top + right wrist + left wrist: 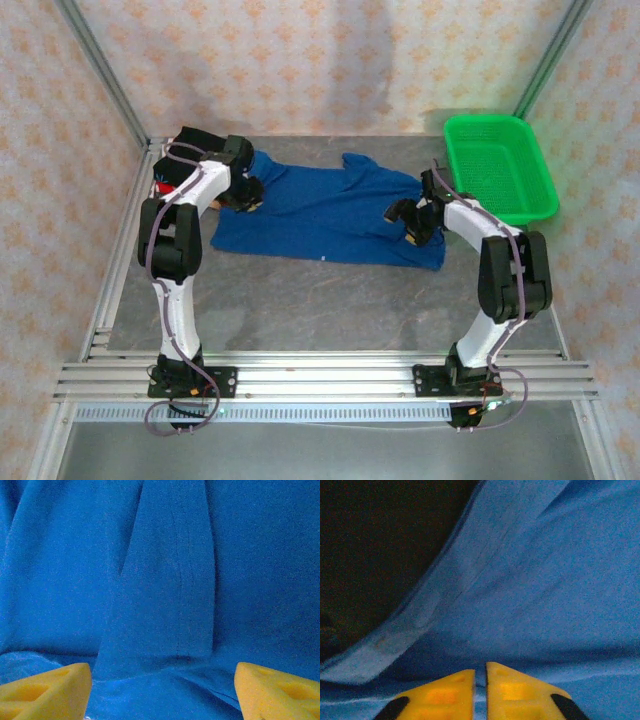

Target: Fold and stack the t-shirts

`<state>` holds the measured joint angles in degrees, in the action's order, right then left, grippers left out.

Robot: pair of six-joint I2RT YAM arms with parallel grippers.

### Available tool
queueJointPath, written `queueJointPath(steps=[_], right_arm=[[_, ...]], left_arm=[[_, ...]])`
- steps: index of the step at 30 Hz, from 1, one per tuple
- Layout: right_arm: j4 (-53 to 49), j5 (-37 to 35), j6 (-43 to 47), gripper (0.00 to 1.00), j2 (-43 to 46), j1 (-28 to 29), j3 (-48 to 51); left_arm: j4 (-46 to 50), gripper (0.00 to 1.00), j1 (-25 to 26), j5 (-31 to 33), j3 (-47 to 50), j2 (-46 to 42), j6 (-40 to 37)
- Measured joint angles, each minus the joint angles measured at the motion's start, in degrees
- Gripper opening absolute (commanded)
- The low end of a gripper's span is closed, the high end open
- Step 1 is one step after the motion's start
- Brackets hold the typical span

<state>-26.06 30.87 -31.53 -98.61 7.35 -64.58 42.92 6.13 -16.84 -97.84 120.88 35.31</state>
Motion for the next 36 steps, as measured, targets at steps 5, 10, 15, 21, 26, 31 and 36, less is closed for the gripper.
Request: queueJointPath(steps=[5,10,15,21,26,31,36], right_arm=[[0.0,0.0,0.1,0.76,-0.3,0.0,0.0],[-2.9,-2.6,0.3,0.72,-0.3,0.0,0.0],[-0.6,-1.8,-1.3,0.66,-0.3,0.0,2.7],[3.3,0.2,-3.7,0.54,-1.8,0.5,4.2],[5.8,0.5,-5.3,0.43,-3.9,0.9,4.0],[6.3,0.6,-5.9,0.3,-6.8,0.9,1.3],[6.2,0.6,-5.9,0.22,-8.4,0.9,-2.7]], left_arm=[[-0.2,0.34,0.0,3.8,-1.1,-0.2,0.8],[-1.4,0.35,0.1,2.8,3.5,-4.4,0.9],[-4.5,0.35,2.5,-1.2,12.7,-12.1,0.9],[-9.4,0.35,4.9,-4.0,24.0,-15.6,1.3],[-11.7,0.35,4.7,-4.4,28.0,-15.7,1.1],[-13.2,0.35,4.7,-4.4,29.8,-17.2,0.6],[-13.9,0.35,4.7,-4.4,31.3,-18.6,0.0]])
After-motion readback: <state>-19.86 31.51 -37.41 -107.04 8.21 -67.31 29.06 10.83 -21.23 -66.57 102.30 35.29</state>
